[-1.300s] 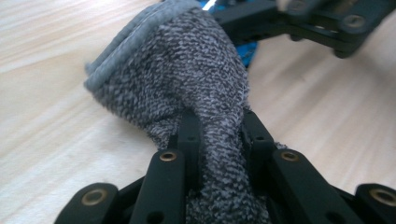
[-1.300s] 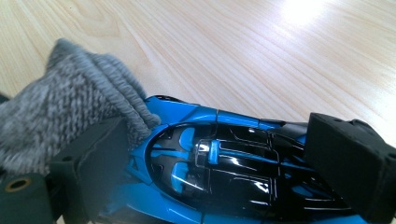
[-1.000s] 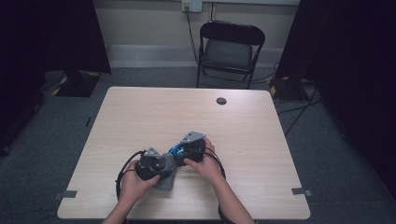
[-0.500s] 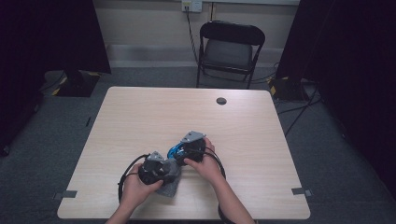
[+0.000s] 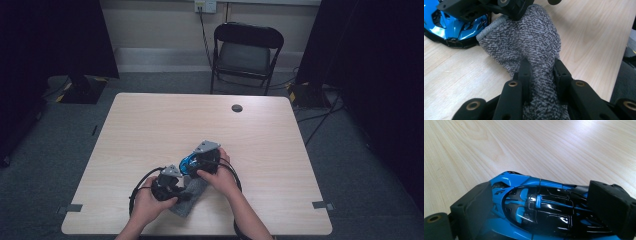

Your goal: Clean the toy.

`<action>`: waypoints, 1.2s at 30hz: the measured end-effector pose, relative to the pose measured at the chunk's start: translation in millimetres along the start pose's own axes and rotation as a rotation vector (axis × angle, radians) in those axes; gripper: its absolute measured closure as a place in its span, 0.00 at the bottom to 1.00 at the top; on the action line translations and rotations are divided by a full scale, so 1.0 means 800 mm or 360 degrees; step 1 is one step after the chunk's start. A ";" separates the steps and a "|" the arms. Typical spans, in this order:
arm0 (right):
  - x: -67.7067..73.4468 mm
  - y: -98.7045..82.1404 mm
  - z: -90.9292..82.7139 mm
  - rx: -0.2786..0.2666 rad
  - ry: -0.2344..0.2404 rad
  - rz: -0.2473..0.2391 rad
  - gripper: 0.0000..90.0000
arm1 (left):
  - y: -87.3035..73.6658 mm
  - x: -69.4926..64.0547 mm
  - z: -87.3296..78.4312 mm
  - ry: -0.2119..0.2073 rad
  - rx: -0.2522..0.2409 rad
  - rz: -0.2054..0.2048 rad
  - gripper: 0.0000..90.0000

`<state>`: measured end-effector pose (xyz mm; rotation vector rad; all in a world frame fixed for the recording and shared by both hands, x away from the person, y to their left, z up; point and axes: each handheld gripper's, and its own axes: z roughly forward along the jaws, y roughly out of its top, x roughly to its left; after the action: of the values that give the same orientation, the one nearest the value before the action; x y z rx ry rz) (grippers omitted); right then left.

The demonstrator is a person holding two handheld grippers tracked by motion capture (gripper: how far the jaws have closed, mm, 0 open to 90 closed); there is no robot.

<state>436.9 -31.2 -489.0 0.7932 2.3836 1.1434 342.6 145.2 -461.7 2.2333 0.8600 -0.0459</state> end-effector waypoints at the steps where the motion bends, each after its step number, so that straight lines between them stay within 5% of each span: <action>1: 0.000 0.000 0.000 0.0000 0.0000 0.0000 0.07 | 0.000 0.002 -0.003 -0.0010 -0.0005 -0.0001 0.81; 13: 0.000 0.000 0.000 0.0000 0.0002 0.0001 0.07 | -0.014 0.041 -0.053 0.0081 -0.0041 -0.0062 0.81; 17: 0.000 0.000 0.000 0.0000 0.0001 0.0002 0.07 | -0.023 0.061 -0.072 0.0130 -0.0137 -0.0139 0.80; 22: 0.000 0.000 0.000 0.0000 0.0004 -0.0003 0.07 | -0.025 0.078 -0.084 0.0309 -0.0296 -0.0207 0.80; 28: 0.000 0.000 0.000 0.0002 0.0004 -0.0001 0.07 | -0.024 0.094 -0.067 0.0474 -0.0348 -0.0311 0.80; 32: 0.001 -0.001 0.000 -0.0008 0.0003 -0.0003 0.07 | -0.016 0.095 -0.049 0.0565 -0.0289 -0.0270 0.80; 36: 0.001 -0.001 0.000 -0.0012 0.0003 -0.0003 0.07 | -0.011 0.093 -0.032 0.0548 -0.0218 -0.0268 0.80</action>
<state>435.8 -31.2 -489.7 0.7880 2.3795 1.1523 389.8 208.5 -469.3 2.0664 1.1965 0.3176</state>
